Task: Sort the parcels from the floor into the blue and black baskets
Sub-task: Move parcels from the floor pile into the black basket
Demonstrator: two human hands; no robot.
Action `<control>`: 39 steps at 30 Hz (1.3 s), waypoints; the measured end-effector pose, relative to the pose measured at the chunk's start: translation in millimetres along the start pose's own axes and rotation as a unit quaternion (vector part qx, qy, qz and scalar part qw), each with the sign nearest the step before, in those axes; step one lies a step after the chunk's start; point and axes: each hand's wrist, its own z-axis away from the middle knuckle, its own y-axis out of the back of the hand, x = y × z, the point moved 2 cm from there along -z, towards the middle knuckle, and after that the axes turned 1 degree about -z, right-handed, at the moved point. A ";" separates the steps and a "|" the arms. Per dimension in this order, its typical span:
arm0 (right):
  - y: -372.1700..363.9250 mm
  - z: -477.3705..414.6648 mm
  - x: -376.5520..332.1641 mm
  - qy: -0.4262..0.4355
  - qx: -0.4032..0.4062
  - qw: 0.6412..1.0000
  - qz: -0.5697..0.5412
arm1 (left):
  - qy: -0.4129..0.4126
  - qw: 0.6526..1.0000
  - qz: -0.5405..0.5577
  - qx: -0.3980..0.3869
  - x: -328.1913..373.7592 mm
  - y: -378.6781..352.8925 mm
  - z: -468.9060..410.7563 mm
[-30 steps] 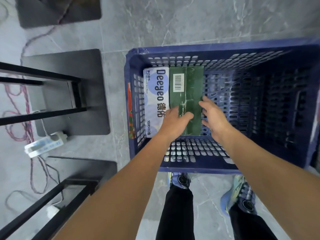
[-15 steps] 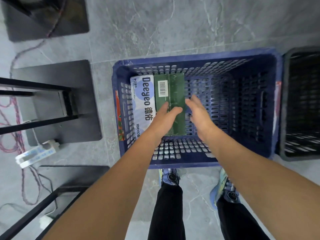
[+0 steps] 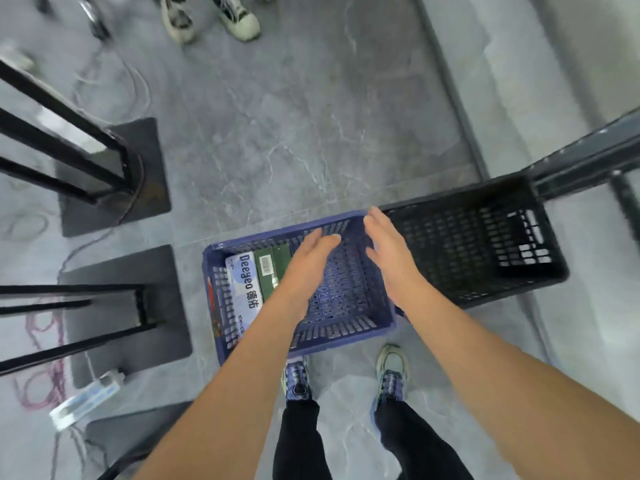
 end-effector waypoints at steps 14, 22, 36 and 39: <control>185.6 229.0 -198.8 0.158 0.166 0.967 -0.109 | -0.170 0.968 -0.114 -0.146 199.6 -167.2 214.4; 233.1 359.4 -215.8 0.229 0.314 0.907 -0.162 | -0.228 0.905 -0.223 -0.281 225.9 -252.8 303.0; 294.1 578.2 -85.4 0.240 0.548 0.745 -0.294 | -0.218 0.740 -0.397 -0.498 97.0 -392.3 458.4; 303.3 629.3 -43.4 0.234 0.591 0.706 -0.313 | -0.211 0.700 -0.425 -0.535 53.0 -420.2 496.6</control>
